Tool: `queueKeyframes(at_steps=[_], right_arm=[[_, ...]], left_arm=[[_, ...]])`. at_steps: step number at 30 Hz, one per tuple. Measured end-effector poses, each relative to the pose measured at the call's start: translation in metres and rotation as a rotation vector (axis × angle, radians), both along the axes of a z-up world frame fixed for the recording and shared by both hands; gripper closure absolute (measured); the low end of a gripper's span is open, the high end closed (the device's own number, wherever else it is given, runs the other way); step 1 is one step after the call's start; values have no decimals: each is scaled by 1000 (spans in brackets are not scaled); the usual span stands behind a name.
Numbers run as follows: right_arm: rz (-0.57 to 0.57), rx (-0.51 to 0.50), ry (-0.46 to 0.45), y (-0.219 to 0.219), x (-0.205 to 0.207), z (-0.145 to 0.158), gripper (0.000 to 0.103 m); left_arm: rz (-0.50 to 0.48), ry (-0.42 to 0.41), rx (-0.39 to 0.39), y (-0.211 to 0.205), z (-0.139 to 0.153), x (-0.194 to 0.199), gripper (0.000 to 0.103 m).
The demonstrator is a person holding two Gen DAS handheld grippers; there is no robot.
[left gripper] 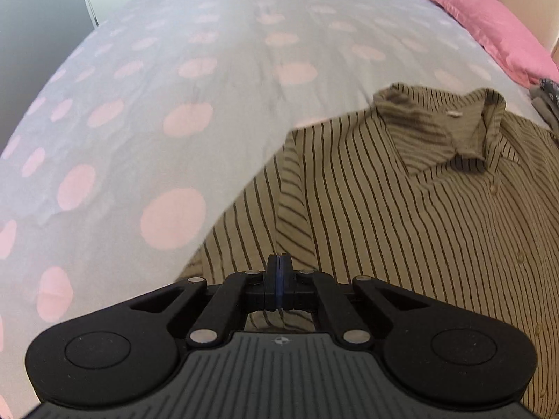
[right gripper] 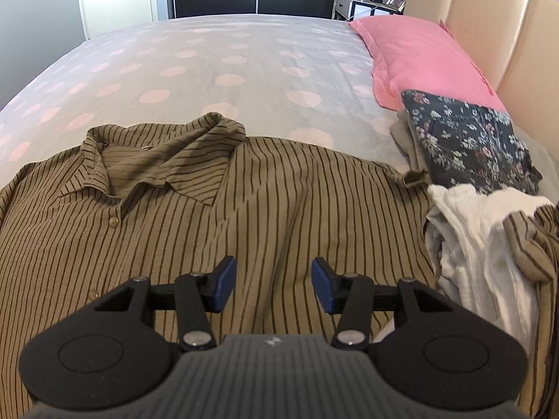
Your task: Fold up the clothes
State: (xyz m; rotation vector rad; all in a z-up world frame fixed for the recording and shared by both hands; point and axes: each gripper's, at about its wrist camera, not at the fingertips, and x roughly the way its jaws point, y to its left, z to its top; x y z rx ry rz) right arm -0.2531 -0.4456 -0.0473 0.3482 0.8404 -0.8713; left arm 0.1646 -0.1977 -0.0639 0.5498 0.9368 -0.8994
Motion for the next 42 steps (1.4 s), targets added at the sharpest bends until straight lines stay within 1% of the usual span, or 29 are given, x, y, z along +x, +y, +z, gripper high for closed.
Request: queueKeyframes(at_steps=[6,10,11,12,13,14,18,20,22,24,25,26,28,29,32,34,37,38,42], right_arm=[[16,-7,13,0,12,-1,52],[23,-12,28,-1,16,-4,52],[22,-11,30,-2,17,-5,52],[21,-11,32,-3,17,-5,52],[20,-9,33,-3,17,-6,52],[19,-9,34,-3,17,-6,52],[13,-5,41,-4,16,-8,52],[11,-3,41,-5,16,-9,52],[11,-7,40,-4,15,-8,52],[13,-15,39,-4,15,-7,52],[13,-17,40,-4,16,-7,52],[14,-19,41,-3,16,-7,52],[16,-24,42,-3,16,-7,52],[16,-25,43,-3,16,-7,52],[16,-24,51,-3,16,-9,52],[13,-20,57,-4,16,-11,52],[0,-8,67,-7,15,-15,52],[-4,-5,69,-8,15,-17,52],[-24,-3,87,-17,16,-25,52]], left_arm=[[43,4,-45,6,15,17,103],[21,30,-21,1,10,13,102],[5,29,-8,-1,8,9,92],[-11,29,6,-3,6,5,86],[-25,29,19,-4,4,1,76],[-34,32,33,-5,1,-3,74],[-55,28,97,-11,-11,-13,74],[-50,14,135,-14,-20,-16,74],[-33,21,182,-15,-30,-14,74],[-26,26,210,-15,-37,-13,74],[-20,27,217,-14,-39,-12,77],[-7,27,221,-13,-40,-10,86],[16,36,202,-9,-37,-5,93],[25,44,183,-6,-34,-2,100],[50,55,123,-1,-19,8,101],[69,44,88,0,-6,17,101],[105,16,56,1,14,38,101],[120,7,53,1,18,46,101],[205,-37,90,-2,21,87,101]])
